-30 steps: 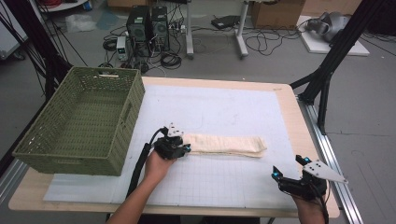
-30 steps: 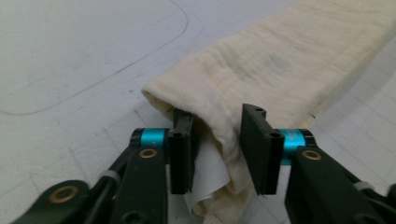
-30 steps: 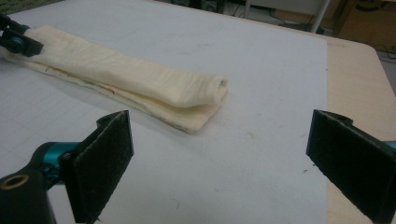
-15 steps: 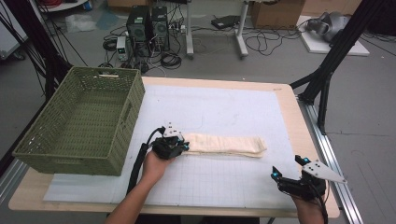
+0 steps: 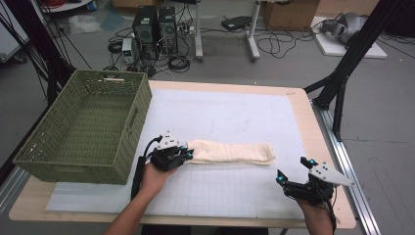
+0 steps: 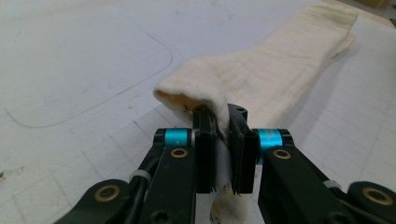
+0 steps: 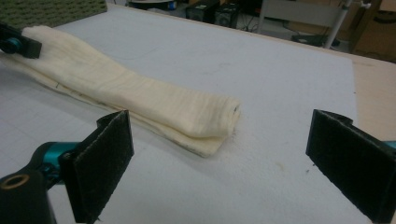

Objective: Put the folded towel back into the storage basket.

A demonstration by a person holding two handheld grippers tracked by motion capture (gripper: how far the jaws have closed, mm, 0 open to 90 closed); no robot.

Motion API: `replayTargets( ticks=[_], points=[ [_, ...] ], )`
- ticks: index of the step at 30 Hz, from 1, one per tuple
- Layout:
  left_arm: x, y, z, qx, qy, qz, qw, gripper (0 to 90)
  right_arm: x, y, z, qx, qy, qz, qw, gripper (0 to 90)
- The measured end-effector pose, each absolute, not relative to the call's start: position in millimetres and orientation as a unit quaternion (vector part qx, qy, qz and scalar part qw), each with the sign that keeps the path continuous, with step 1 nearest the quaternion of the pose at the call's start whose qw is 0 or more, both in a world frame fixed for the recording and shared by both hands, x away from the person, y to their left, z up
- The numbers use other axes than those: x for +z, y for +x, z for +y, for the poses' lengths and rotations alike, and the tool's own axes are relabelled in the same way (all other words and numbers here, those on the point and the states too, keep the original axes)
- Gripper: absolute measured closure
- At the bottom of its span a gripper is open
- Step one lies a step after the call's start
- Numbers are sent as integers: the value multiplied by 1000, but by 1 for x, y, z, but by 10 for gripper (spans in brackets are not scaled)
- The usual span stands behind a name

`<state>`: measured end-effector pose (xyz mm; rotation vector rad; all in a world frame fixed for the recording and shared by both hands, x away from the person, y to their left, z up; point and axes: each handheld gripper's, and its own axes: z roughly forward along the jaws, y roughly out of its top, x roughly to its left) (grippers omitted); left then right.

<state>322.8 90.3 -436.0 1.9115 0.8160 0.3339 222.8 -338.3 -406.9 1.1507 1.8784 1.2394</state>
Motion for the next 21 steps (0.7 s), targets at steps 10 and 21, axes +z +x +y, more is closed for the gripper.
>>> replayTargets(
  ticks=[10,21],
  points=[
    [-441,310,109,131,770,339,524,819,-406,229,-330,473,429,713,290,175],
    [-440,312,119,132,762,349,530,808,-420,283,-307,444,455,725,263,161]
  ],
)
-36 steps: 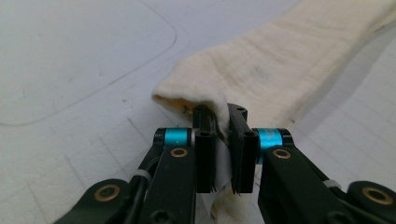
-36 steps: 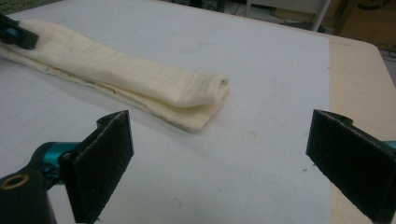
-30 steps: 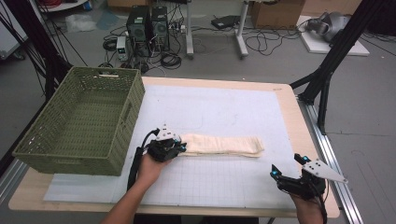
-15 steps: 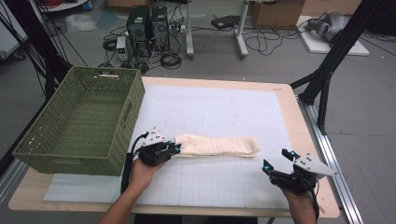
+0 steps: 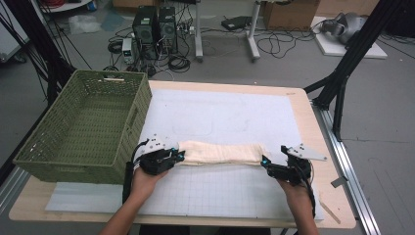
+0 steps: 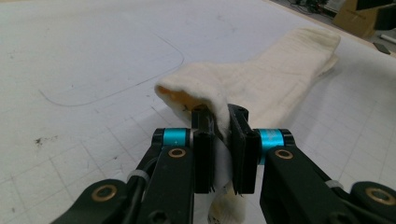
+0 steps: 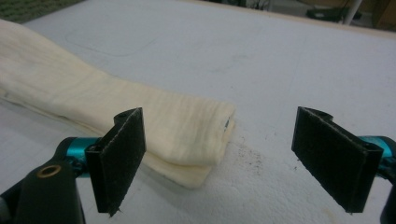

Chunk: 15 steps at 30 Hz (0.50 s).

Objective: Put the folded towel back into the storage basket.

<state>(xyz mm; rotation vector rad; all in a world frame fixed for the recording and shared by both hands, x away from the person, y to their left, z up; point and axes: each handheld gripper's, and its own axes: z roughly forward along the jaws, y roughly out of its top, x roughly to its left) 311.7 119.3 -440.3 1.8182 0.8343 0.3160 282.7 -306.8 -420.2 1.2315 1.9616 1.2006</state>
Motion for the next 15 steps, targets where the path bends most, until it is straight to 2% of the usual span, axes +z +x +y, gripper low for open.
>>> replayTargets(
  ticks=[4,8,10,12,15],
  points=[
    [-441,311,120,133,762,350,528,808,-430,295,-298,431,458,733,260,172],
    [-441,311,120,135,763,348,528,808,-438,302,-291,422,455,745,244,242],
    [-441,311,120,135,763,350,526,808,-439,302,-290,418,455,748,242,249],
    [-442,311,120,134,763,351,526,808,-444,303,-287,412,455,753,235,310],
    [-442,311,120,136,765,350,523,808,-447,303,-286,402,459,758,231,333]
  ],
)
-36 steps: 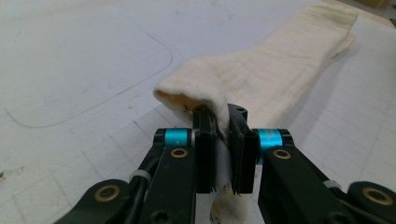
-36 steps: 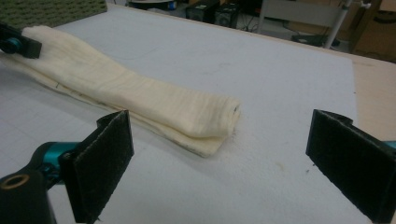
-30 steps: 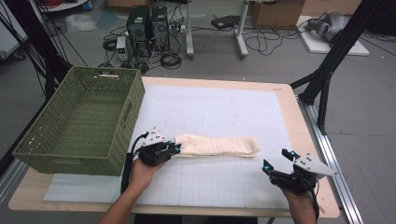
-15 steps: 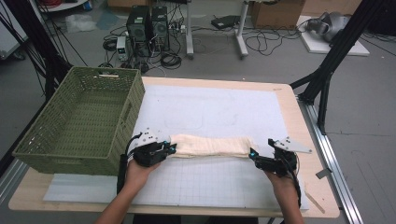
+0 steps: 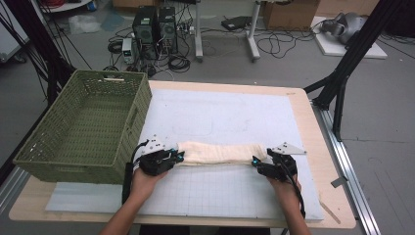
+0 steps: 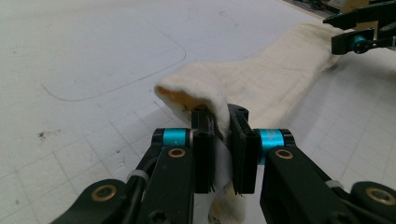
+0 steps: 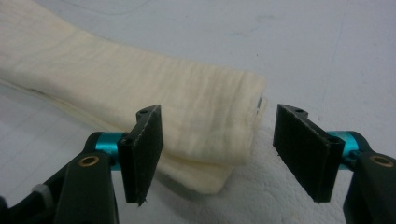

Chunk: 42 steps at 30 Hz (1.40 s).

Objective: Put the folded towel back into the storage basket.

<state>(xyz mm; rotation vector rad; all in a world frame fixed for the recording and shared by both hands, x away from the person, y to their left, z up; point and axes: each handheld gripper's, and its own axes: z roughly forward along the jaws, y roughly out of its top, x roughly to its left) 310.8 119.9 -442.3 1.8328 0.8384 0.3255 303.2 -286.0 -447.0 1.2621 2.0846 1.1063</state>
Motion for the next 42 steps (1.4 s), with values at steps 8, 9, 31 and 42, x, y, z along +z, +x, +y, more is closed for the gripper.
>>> replayTargets(
  ticks=[8,9,31,42],
  points=[
    [-443,310,119,138,768,349,520,806,-451,302,-278,364,450,783,229,490],
    [-444,310,119,138,768,349,520,805,-451,302,-278,366,454,781,223,507],
    [-444,309,121,143,769,345,519,803,-450,301,-281,396,457,778,172,809],
    [-440,306,122,148,760,334,537,803,-431,290,-292,433,418,771,211,808]
  ],
)
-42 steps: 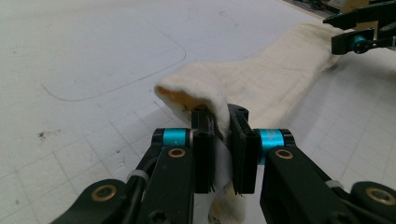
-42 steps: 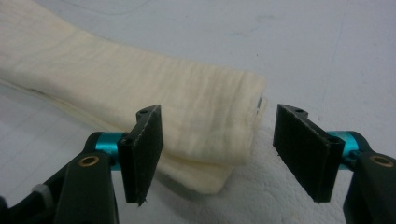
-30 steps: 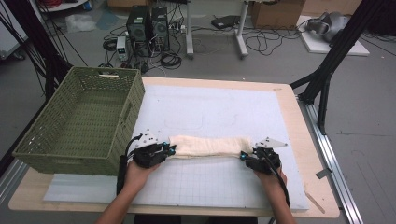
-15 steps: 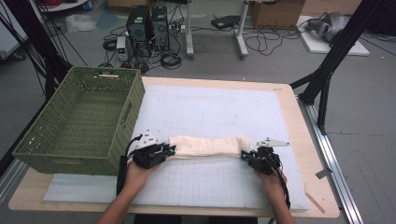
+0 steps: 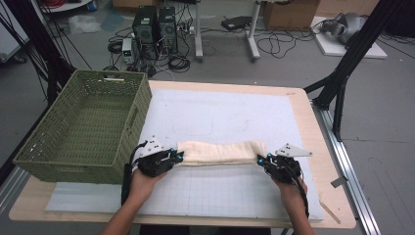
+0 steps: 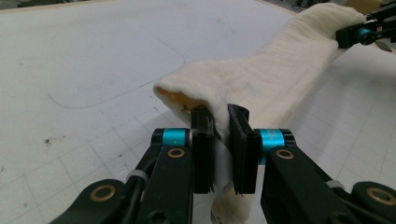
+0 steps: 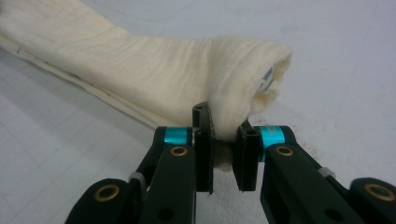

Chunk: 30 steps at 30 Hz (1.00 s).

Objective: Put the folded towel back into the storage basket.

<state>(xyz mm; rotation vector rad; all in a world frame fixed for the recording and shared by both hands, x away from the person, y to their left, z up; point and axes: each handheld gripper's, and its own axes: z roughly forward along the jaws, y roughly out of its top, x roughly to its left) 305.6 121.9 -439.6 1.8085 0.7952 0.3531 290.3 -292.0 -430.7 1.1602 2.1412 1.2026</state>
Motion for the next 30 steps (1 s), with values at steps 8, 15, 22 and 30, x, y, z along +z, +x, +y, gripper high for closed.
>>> replayTargets(
  ticks=[8,15,22,30],
  points=[
    [-433,301,121,160,749,304,566,803,-419,282,-302,454,387,766,239,805],
    [-430,297,122,168,741,286,584,803,-416,280,-305,462,383,762,242,806],
    [-428,295,126,169,736,277,594,804,-413,280,-303,467,378,760,249,805],
    [-427,293,126,172,735,276,595,804,-413,280,-303,466,376,761,249,806]
  ],
)
